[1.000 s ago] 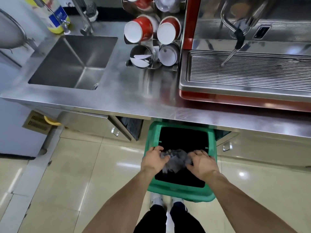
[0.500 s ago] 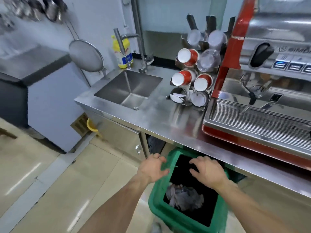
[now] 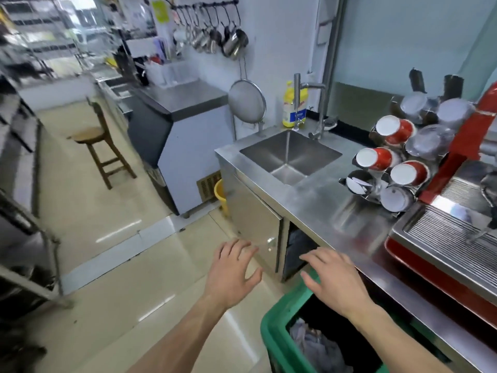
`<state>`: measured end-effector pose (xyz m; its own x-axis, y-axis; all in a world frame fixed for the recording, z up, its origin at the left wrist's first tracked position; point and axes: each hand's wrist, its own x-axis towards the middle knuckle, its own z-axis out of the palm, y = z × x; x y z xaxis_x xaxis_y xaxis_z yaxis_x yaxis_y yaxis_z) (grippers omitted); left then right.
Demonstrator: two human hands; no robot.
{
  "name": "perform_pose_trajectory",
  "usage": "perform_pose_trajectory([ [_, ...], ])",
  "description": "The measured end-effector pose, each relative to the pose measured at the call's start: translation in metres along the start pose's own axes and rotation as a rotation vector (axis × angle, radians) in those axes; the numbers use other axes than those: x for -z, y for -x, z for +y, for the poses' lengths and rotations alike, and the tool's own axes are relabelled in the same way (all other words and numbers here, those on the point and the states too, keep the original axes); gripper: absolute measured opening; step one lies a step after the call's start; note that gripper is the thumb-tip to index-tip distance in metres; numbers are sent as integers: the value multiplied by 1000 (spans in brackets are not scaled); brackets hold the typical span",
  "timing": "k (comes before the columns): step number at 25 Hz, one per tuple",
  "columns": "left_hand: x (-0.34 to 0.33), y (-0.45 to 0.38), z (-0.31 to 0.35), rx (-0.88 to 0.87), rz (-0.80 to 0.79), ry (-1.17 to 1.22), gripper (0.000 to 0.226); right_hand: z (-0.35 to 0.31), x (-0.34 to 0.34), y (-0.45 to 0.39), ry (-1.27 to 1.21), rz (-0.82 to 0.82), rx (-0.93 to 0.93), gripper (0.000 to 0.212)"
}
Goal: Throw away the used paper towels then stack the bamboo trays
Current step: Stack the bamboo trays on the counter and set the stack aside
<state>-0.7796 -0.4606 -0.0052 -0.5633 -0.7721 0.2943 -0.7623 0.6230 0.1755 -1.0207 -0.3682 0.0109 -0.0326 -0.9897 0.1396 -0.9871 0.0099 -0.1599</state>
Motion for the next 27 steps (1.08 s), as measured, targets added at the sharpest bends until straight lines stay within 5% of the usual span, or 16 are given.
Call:
perform_pose_trajectory([
  [9,68,126,-86,503,139,-111,46,-141,-12,-38,-40,-16,390,36],
  [12,78,143,-96,543,97,-108,46,-157,-25,-44,-56,-62,410,42],
  [27,204,391,-201,928,100,-252,52,-439,-46,-17,-148,-147,868,40],
])
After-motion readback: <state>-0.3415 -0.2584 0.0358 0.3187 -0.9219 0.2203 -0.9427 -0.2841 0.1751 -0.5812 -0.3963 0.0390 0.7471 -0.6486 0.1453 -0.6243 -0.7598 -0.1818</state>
